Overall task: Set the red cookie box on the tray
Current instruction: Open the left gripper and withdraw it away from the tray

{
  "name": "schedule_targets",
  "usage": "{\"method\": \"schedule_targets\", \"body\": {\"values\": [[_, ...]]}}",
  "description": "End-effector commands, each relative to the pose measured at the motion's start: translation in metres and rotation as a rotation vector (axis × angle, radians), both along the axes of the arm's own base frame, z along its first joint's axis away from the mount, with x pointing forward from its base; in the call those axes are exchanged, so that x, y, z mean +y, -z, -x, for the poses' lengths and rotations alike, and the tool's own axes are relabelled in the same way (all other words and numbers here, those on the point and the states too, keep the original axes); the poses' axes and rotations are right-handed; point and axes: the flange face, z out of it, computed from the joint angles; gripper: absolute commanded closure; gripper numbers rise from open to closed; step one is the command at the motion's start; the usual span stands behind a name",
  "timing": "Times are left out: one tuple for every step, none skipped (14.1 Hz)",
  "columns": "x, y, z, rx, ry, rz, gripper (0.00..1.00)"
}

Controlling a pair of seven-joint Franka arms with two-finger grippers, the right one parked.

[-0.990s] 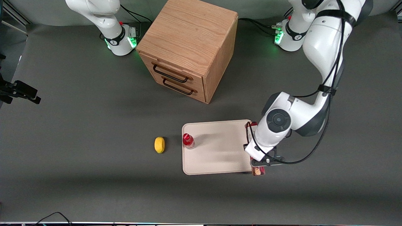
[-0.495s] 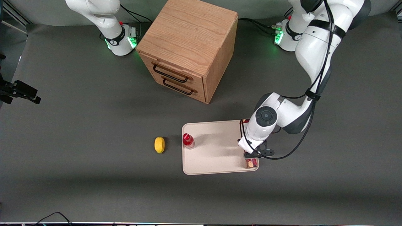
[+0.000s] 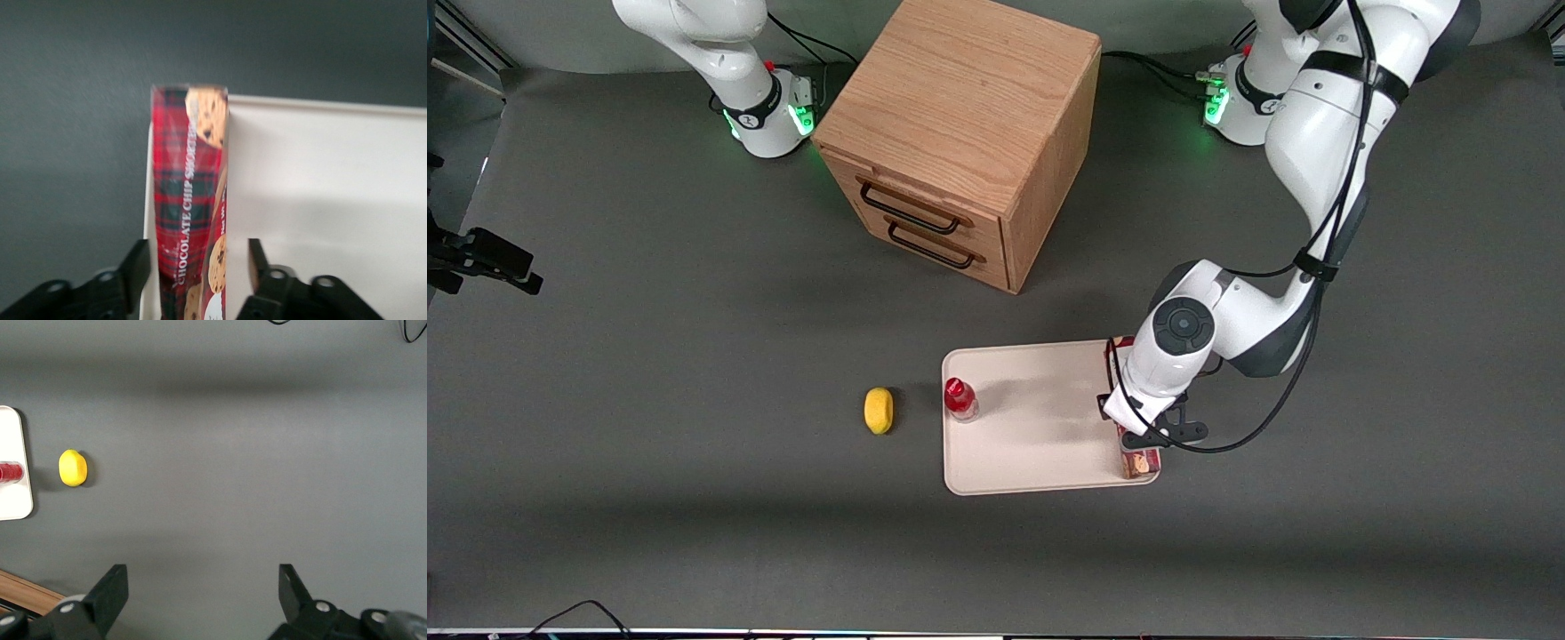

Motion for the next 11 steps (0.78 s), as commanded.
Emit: {"method": "schedule_targets", "body": {"values": [[0.035, -0.082, -0.006, -0.055, -0.068, 0.005, 0.0], [0.044, -0.109, -0.004, -0.022, -0.062, 0.024, 0.0], [0.066, -0.14, -0.006, -0.009, -0.039, 0.047, 0.0], [0.093, -0.171, -0.006, -0.002, -0.026, 0.07, 0.0], [0.119, -0.193, -0.003, 0.025, -0.021, 0.071, 0.0], [0.156, -0.211, -0.002, 0.053, -0.027, 0.048, 0.0], [0.182, -0.232, 0.002, 0.066, -0.01, 0.026, 0.0], [0.213, -0.248, 0.008, 0.083, -0.004, 0.006, 0.0], [0.233, -0.263, 0.017, 0.104, 0.021, -0.012, 0.0], [0.251, -0.279, 0.026, 0.119, 0.035, -0.033, 0.0], [0.266, -0.293, 0.037, 0.133, 0.037, -0.047, 0.0]]}}
